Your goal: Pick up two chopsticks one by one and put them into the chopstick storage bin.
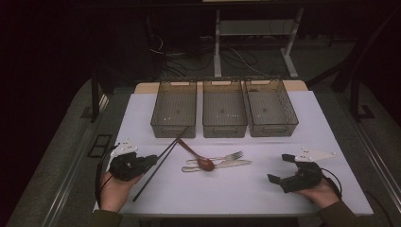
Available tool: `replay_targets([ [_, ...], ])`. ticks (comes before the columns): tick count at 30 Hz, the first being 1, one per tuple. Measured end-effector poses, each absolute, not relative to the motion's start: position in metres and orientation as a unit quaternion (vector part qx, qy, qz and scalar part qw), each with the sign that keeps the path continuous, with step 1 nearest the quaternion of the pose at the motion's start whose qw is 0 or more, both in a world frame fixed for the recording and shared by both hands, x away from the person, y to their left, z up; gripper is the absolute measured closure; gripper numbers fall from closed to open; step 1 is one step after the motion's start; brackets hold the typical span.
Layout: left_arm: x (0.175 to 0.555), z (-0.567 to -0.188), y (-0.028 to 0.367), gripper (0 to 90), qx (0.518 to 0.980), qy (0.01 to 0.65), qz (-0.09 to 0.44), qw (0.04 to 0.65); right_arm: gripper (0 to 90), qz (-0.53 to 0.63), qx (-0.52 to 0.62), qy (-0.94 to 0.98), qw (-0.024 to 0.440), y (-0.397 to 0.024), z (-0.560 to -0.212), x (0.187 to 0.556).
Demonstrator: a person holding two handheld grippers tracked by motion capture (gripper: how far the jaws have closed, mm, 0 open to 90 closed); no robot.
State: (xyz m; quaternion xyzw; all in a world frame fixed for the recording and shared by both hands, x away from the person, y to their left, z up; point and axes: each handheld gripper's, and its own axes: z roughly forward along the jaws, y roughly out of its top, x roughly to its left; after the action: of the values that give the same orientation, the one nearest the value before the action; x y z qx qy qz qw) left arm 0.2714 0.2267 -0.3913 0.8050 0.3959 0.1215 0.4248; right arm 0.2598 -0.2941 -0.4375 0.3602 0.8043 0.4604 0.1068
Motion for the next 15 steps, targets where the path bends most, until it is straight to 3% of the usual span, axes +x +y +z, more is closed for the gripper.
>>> replay_targets([
  [15,0.301,-0.378,0.209,85.5,0.804,0.383,0.129,0.437,0.1,0.46,0.36,0.804,0.108,-0.294,-0.437,0.26],
])
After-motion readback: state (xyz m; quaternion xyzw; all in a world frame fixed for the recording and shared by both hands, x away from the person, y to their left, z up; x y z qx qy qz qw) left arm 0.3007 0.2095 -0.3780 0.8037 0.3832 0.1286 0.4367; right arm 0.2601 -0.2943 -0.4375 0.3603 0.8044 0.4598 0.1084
